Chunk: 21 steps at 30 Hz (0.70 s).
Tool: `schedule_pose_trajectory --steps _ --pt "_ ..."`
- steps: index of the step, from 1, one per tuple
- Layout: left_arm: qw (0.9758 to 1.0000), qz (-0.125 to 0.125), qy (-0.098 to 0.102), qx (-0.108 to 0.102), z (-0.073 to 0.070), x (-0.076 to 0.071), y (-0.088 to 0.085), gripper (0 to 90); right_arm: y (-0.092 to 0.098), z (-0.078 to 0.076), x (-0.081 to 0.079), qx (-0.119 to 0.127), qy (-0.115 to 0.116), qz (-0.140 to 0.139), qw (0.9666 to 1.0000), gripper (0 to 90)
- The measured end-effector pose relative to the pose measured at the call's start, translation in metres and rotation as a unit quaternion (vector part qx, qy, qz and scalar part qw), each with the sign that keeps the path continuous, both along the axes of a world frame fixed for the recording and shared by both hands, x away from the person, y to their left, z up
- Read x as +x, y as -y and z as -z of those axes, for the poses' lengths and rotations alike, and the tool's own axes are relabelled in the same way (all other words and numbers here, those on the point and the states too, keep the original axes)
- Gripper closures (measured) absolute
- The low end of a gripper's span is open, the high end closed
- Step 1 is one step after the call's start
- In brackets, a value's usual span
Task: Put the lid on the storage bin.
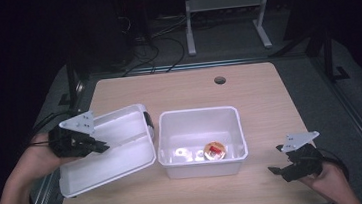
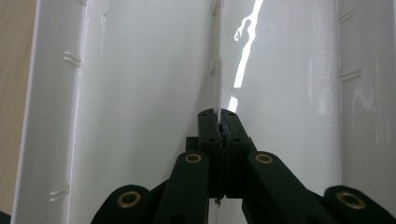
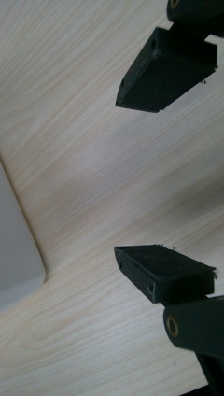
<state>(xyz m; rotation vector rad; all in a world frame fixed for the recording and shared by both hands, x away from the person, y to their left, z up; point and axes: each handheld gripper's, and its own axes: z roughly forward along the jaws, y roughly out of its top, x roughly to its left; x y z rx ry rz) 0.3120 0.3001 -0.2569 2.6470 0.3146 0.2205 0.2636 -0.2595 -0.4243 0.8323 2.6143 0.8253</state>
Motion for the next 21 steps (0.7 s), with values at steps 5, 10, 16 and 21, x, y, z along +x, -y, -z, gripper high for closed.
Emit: schedule_pose_trajectory --steps 5,10,16,21 --pt "0.9998 0.017 -0.004 -0.002 -0.01 0.01 0.026 89.2 0.002 0.0 0.0 0.002 -0.002 0.003 1.0 22.8" --pt "0.9993 0.037 -0.01 0.004 -0.013 0.019 0.052 89.2 0.003 -0.001 -0.001 0.002 0.0 0.006 1.0 21.9" --pt "0.9983 0.055 -0.015 0.012 -0.011 0.03 0.081 89.2 0.003 0.0 0.0 0.002 0.0 0.004 1.0 21.9" --pt "0.9971 0.072 -0.021 0.014 -0.009 0.038 0.108 89.2 0.002 0.001 0.001 -0.001 -0.004 0.002 1.0 21.9"
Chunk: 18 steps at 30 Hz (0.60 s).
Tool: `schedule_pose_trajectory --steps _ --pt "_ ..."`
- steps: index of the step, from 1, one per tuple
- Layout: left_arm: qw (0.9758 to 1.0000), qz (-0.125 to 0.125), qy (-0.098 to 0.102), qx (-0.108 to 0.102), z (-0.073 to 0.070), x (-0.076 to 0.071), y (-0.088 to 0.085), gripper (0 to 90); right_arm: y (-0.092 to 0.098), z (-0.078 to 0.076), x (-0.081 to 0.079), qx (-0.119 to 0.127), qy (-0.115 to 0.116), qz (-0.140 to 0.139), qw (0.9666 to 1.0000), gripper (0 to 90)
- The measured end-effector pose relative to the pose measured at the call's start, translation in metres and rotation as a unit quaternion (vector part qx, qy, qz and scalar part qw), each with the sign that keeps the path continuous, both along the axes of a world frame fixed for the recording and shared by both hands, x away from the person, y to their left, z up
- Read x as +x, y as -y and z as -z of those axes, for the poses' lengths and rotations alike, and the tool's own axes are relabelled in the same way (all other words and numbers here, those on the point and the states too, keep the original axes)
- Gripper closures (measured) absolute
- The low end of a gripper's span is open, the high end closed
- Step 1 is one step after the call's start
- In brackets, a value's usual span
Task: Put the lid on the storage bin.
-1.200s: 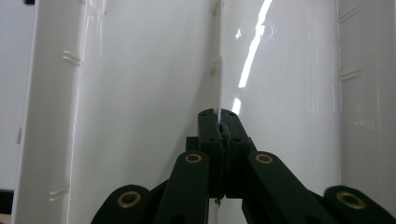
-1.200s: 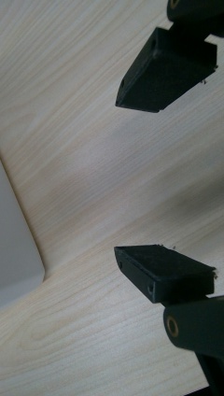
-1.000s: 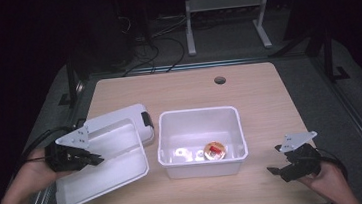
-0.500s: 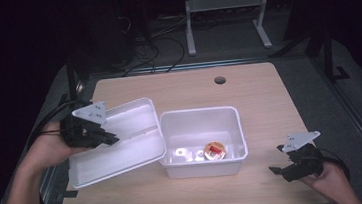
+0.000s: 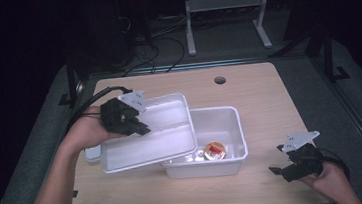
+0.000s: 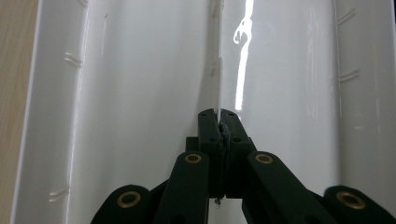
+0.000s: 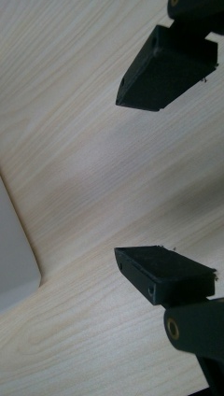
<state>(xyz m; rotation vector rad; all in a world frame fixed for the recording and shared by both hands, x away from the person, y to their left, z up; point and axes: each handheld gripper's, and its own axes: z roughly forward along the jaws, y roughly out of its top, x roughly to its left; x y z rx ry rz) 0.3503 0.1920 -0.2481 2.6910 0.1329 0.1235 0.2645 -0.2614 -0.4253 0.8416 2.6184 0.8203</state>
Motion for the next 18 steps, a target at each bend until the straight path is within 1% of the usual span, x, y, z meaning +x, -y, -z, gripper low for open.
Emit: schedule_pose_trajectory --steps 1,2,5,9,10,11,12,13,14,18 --pt "1.0 0.005 0.0 0.002 0.0 0.001 0.005 89.2 0.0 0.0 0.0 0.001 -0.001 0.0 1.0 21.9" --pt "1.0 0.004 -0.001 -0.001 0.001 0.002 0.01 89.2 0.0 0.0 0.0 0.001 -0.001 0.0 1.0 21.9" --pt "0.9999 0.014 -0.004 -0.001 0.003 0.007 0.027 89.2 0.0 0.0 0.0 0.002 -0.003 0.0 1.0 21.9" --pt "0.9997 0.021 -0.01 0.002 0.01 0.012 0.041 89.2 0.0 0.0 -0.001 0.002 -0.001 0.0 1.0 21.4" --pt "0.9997 0.021 -0.01 0.002 0.01 0.012 0.041 89.2 0.0 0.0 -0.001 0.003 -0.001 0.0 1.0 21.4" --pt "0.9996 0.024 -0.014 0.003 0.013 0.014 0.048 89.2 0.0 0.0 -0.001 0.003 -0.001 0.0 1.0 21.4" --pt "0.9995 0.026 -0.014 0.005 0.014 0.015 0.052 89.2 0.0 0.0 0.0 0.003 -0.002 0.0 1.0 21.4" --pt "0.9995 0.029 -0.014 0.005 0.015 0.016 0.056 89.2 0.0 0.0 0.0 0.003 -0.001 -0.001 1.0 21.7" --pt "0.9995 0.029 -0.014 0.005 0.015 0.016 0.056 89.2 0.0 0.0 0.0 0.003 -0.001 -0.001 1.0 21.7" --pt "0.9991 0.039 -0.015 0.0 0.018 0.018 0.071 89.2 0.0 0.0 -0.001 0.004 -0.001 -0.001 1.0 21.9"
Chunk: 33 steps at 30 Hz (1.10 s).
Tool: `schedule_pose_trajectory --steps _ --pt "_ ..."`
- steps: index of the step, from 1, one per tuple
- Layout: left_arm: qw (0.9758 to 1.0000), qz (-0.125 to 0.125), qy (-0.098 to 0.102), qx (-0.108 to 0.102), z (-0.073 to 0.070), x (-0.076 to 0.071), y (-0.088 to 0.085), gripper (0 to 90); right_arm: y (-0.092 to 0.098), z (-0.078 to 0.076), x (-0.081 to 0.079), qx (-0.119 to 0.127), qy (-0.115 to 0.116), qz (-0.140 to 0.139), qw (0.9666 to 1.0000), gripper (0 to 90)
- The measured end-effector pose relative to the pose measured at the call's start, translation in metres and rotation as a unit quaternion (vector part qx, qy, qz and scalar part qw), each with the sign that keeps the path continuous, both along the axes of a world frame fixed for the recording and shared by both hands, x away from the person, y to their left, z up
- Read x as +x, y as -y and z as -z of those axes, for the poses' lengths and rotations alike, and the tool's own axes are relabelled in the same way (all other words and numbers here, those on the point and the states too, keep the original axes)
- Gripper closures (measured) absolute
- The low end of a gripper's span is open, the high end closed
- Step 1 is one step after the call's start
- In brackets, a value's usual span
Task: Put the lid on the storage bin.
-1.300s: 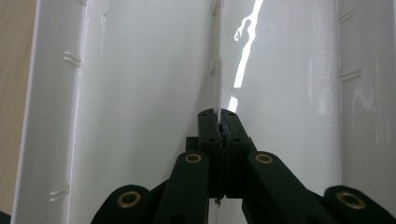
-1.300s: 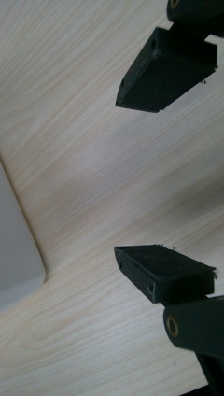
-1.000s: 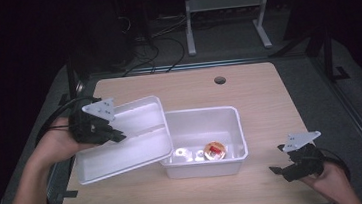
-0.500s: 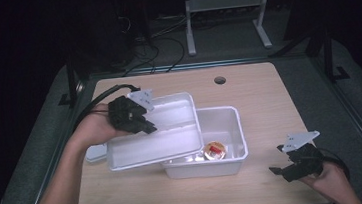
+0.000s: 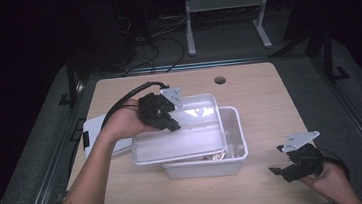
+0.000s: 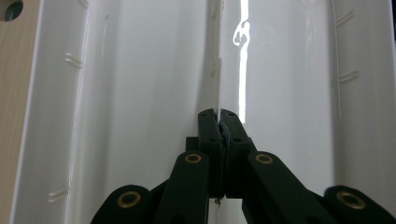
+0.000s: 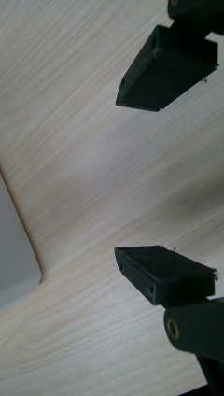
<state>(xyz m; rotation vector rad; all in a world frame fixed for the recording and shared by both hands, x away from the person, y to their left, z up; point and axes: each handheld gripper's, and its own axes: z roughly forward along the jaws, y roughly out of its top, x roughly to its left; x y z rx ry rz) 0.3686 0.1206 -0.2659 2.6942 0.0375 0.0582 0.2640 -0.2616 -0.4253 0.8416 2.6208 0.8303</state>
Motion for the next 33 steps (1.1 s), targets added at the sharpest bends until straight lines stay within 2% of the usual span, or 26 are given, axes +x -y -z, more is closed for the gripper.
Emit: schedule_pose_trajectory --steps 14,17,19,27,33 --pt "0.9999 0.015 -0.005 0.002 0.013 0.01 0.035 89.2 0.005 -0.001 -0.001 0.003 0.003 0.006 1.0 21.6" --pt "0.9999 0.013 -0.007 0.008 0.02 0.012 0.042 89.2 0.006 -0.001 -0.002 0.005 0.004 0.007 1.0 21.5" --pt "0.9998 0.013 -0.007 0.013 0.022 0.014 0.045 89.1 0.007 -0.001 -0.002 0.006 0.006 0.007 0.9999 21.5" --pt "0.9998 0.013 -0.009 0.011 0.028 0.017 0.052 89.1 0.007 -0.001 -0.002 0.006 0.007 0.007 0.9999 20.9" --pt "0.9997 0.012 -0.009 0.02 0.036 0.018 0.056 89.1 0.006 -0.002 -0.002 0.007 0.007 0.006 0.9999 20.8"
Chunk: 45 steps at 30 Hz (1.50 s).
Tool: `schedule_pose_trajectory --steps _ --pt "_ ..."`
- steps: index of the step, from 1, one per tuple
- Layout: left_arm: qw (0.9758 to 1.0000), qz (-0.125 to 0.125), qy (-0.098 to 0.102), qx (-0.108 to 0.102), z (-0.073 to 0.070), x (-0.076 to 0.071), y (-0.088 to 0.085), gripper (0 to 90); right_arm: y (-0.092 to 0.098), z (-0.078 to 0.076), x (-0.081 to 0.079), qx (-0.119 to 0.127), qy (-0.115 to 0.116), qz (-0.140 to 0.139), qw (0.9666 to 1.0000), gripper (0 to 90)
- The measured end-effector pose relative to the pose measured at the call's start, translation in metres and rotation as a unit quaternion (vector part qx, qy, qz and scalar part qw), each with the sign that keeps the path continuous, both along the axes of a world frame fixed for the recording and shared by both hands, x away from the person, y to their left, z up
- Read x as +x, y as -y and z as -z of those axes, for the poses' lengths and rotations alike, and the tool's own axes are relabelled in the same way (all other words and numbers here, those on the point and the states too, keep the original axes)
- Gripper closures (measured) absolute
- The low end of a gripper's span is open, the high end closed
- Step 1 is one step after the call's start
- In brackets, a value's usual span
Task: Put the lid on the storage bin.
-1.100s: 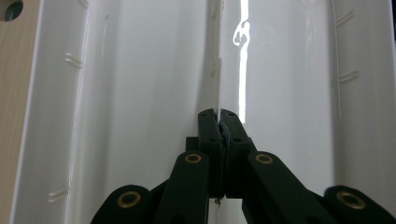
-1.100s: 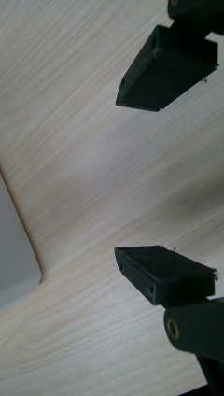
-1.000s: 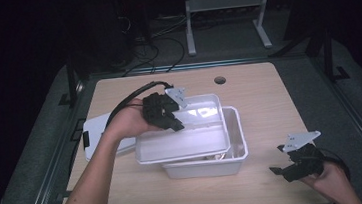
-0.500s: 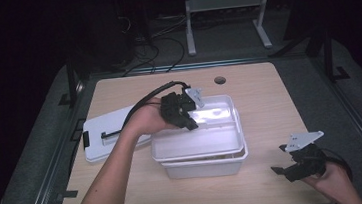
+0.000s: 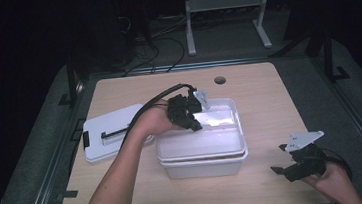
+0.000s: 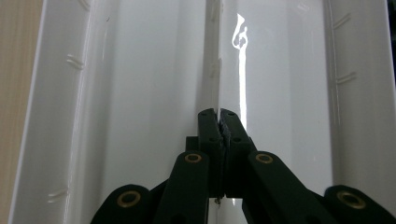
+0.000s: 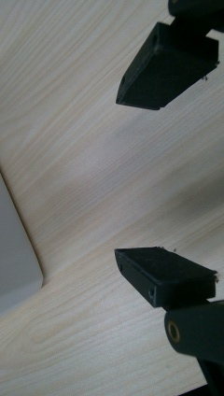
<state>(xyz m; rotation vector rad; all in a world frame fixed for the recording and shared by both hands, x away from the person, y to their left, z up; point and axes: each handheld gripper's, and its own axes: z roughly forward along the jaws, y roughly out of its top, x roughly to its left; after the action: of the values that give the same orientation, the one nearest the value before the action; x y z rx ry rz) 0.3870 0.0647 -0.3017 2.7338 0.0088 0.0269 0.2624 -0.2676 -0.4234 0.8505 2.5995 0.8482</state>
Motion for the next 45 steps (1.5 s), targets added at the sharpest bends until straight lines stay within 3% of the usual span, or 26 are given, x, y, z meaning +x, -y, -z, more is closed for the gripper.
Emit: schedule_pose_trajectory --steps 5,19,22,28,32,39,43,44,45 --pt "0.9999 -0.005 -0.006 -0.011 0.006 0.002 -0.001 89.1 0.001 0.0 0.0 0.002 0.002 0.001 1.0 20.7" --pt "1.0 -0.001 0.0 -0.001 0.01 0.001 0.004 88.7 0.0 0.0 0.0 0.003 0.001 0.0 1.0 20.6" --pt "0.9998 0.011 -0.014 0.004 0.012 0.0 0.005 89.0 0.001 0.0 0.0 0.003 0.001 0.0 1.0 20.6" --pt "0.9997 0.012 -0.01 0.016 0.015 0.0 0.007 88.6 0.002 0.0 0.0 0.003 0.002 0.001 1.0 20.5" --pt "0.9999 0.009 -0.013 0.007 0.013 -0.001 0.007 80.7 0.002 0.0 0.0 0.004 0.002 0.002 1.0 20.5" --pt "1.0 0.003 -0.006 -0.007 0.0 -0.002 -0.008 73.7 0.001 0.001 0.0 0.002 0.001 0.002 1.0 20.3" --pt "0.9999 -0.006 0.003 -0.015 -0.01 -0.003 -0.026 73.0 0.001 0.001 0.0 0.0 0.0 0.002 1.0 20.2" --pt "0.9997 -0.012 0.008 -0.019 -0.018 -0.003 -0.04 72.9 0.001 0.001 0.0 0.0 0.0 0.003 1.0 20.2" --pt "0.9997 -0.012 0.008 -0.019 -0.018 -0.003 -0.04 72.5 0.001 0.001 0.0 0.0 0.0 0.003 1.0 20.2"
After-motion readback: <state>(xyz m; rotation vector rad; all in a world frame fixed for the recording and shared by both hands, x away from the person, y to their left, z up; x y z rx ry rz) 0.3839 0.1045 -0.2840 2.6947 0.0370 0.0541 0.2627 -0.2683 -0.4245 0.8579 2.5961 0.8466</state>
